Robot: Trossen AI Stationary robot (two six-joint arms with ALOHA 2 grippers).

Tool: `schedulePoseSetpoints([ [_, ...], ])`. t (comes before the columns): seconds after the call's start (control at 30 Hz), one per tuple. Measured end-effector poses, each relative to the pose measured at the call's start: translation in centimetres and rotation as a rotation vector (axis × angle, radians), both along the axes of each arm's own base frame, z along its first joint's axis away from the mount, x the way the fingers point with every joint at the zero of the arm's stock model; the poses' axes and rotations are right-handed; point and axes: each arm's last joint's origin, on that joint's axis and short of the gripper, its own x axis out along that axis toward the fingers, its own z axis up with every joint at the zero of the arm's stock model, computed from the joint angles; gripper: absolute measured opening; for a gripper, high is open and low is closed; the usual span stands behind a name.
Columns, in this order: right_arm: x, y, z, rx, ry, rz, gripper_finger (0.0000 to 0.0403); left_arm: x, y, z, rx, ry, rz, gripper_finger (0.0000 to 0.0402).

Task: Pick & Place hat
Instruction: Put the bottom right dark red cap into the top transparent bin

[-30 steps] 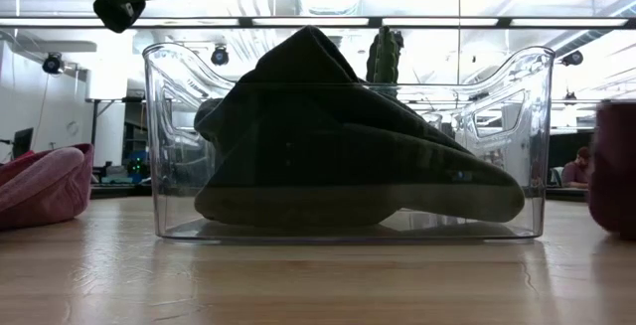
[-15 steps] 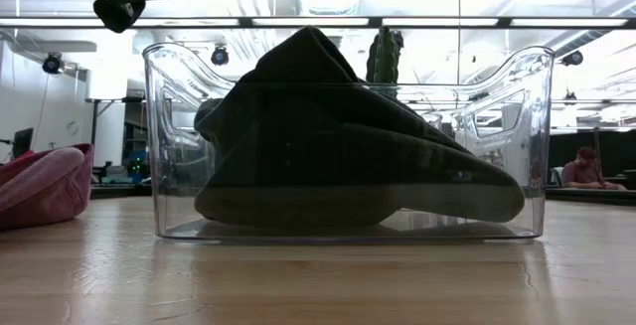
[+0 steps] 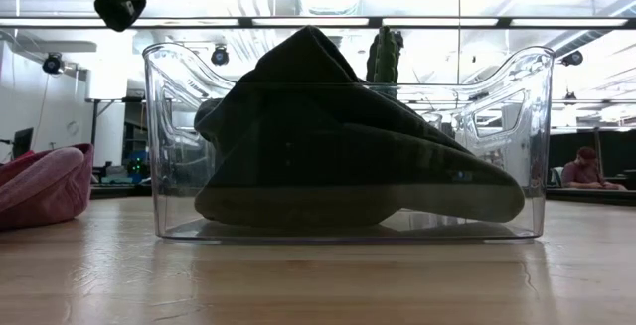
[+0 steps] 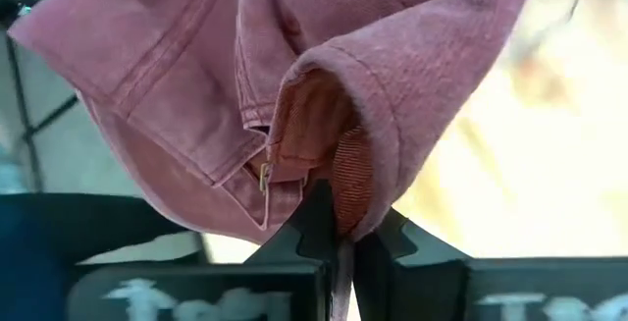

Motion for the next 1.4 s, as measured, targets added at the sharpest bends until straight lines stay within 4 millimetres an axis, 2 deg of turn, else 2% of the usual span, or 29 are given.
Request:
schedulePoseSetpoints([
  [0.17, 4.2, -3.9, 1.4, -0.089, -0.043, 0.137, 0.0012, 0.0, 0.0, 0.1, -0.002, -0.005, 0.0, 0.0048],
  [0.33, 8.2, -7.5, 1.3, -0.178, -0.015, 0.309, 0.0012, 0.0, 0.0, 0.0, -0.009, -0.006, -0.002, 0.0048],
  [0.53, 12.7, -11.1, 0.0, -0.273, 0.076, 0.467, 0.0012, 0.0, -0.1, 0.0, -0.015, -0.004, -0.021, 0.0048],
  [0.8, 18.3, -14.1, -2.7, -0.346, 0.091, 0.609, 0.0012, 0.0, -0.1, 0.0, 0.011, 0.0, -0.027, 0.0048],
  [0.9, 19.7, -14.9, -4.3, -0.339, 0.122, 0.64, 0.0012, 0.0, -0.1, 0.0, 0.025, 0.003, -0.03, 0.0048],
  [1.1, 20.9, -16.5, -7.2, -0.318, 0.216, 0.641, 0.0012, 0.0, -0.1, -0.1, 0.028, 0.014, -0.03, 0.0048],
  [1.4, 22.1, -17.1, -8.8, -0.319, 0.222, 0.645, 0.0012, -0.1, 0.0, -0.2, 0.033, 0.026, -0.029, 0.0048],
])
